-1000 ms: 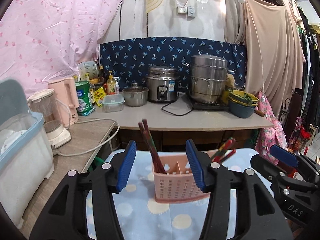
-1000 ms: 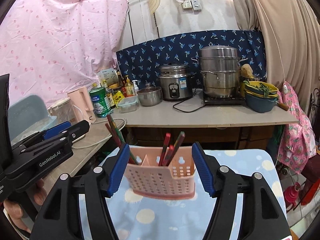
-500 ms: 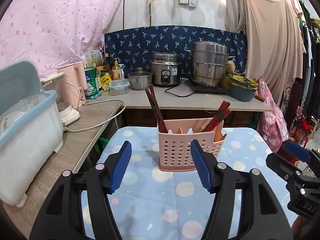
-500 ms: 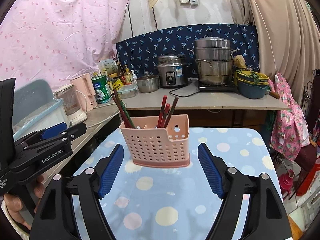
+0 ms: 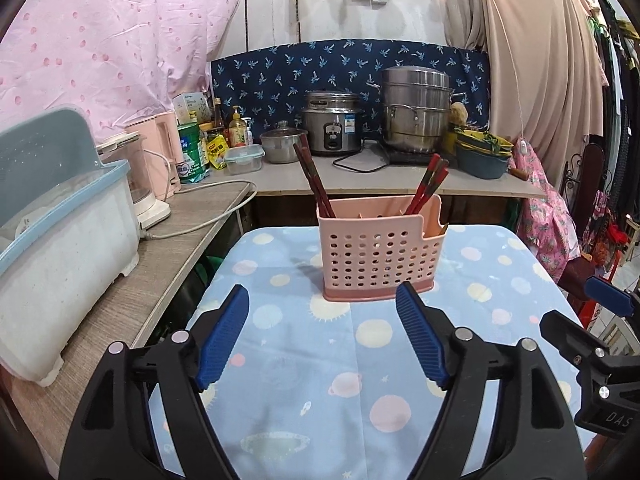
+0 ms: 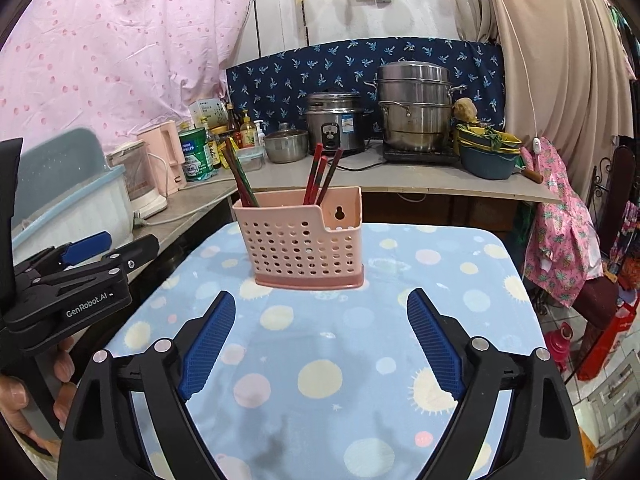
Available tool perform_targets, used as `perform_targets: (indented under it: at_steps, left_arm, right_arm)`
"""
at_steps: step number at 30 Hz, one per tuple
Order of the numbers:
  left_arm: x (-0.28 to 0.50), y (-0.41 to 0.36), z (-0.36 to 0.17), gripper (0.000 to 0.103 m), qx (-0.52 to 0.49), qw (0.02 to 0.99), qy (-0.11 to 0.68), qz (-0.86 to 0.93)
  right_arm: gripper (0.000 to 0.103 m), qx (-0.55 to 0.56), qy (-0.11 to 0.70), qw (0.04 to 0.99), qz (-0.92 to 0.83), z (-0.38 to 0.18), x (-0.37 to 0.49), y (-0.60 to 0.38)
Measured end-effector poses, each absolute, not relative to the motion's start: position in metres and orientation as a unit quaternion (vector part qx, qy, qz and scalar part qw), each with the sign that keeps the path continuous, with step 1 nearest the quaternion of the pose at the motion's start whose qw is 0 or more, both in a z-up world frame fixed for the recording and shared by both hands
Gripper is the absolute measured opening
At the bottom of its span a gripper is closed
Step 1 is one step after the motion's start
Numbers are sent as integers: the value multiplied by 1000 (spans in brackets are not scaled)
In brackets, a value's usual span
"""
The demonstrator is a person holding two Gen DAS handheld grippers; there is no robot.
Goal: Organize utensils
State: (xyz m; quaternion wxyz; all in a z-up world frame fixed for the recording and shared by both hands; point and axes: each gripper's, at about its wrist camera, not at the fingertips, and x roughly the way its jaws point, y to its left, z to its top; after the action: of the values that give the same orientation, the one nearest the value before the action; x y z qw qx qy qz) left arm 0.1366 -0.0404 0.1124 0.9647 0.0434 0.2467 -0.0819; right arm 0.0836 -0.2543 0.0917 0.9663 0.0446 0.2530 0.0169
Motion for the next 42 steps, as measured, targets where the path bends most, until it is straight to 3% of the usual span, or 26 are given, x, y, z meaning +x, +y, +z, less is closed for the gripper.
perform_targets:
  at_steps: [12, 14, 42]
  left_arm:
    - [123, -40, 96, 86, 41, 960, 265, -77]
    - [121, -41, 94, 87, 42, 959, 268, -77]
    - [113, -37, 75, 96, 27, 951, 297, -75]
  right_arm:
    - [88, 50, 268, 962, 6, 76, 70, -257]
    - [97, 49, 267, 962, 6, 75, 68, -255]
    - [97, 19, 268, 963, -1, 67, 64, -239]
